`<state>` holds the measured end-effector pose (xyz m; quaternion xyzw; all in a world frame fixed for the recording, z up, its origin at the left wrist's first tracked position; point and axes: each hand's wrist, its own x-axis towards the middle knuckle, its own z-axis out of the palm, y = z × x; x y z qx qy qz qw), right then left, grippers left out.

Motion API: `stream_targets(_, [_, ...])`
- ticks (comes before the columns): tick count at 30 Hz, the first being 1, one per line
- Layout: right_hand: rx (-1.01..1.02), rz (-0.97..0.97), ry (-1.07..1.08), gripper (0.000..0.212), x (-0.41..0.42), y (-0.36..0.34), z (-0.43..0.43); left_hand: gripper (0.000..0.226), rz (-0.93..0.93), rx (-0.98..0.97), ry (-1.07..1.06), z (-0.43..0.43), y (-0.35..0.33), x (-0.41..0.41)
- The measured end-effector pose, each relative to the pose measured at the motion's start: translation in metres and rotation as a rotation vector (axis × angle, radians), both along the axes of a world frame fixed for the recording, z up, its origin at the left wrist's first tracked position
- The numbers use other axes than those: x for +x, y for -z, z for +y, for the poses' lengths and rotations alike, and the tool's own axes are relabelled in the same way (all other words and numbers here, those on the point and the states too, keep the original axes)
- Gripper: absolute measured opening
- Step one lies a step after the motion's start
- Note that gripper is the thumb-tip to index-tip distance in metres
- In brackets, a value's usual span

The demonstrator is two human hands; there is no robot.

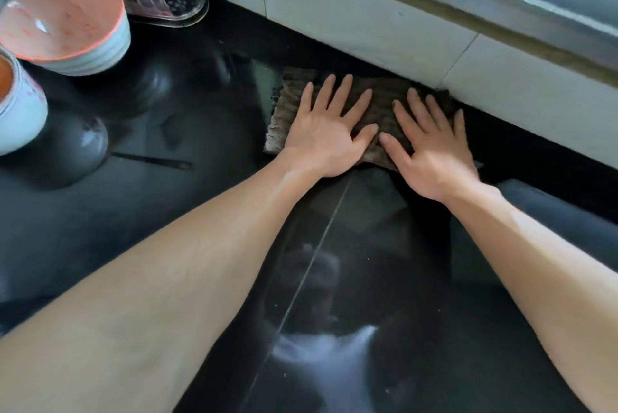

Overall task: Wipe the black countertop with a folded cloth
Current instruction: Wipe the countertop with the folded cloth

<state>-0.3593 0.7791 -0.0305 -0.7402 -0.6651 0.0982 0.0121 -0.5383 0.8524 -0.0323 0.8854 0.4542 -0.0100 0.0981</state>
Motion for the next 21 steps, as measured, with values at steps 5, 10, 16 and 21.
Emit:
stream_targets(5, [0.001,-0.003,0.06,0.074,-0.008,-0.005,-0.057,0.065,0.001,-0.008,0.074,-0.041,-0.003,-0.003])
stream_targets(10, [-0.01,-0.039,0.094,0.073,-0.027,-0.005,-0.119,0.066,0.034,-0.007,0.13,-0.091,-0.003,-0.02])
stream_targets(16, [-0.01,-0.055,0.078,0.072,-0.046,-0.007,-0.166,0.066,0.068,-0.039,0.131,-0.137,-0.007,-0.041])
stream_targets(21, [0.002,-0.051,0.05,0.069,-0.067,-0.01,-0.206,0.066,0.062,-0.05,0.12,-0.179,-0.011,-0.063])
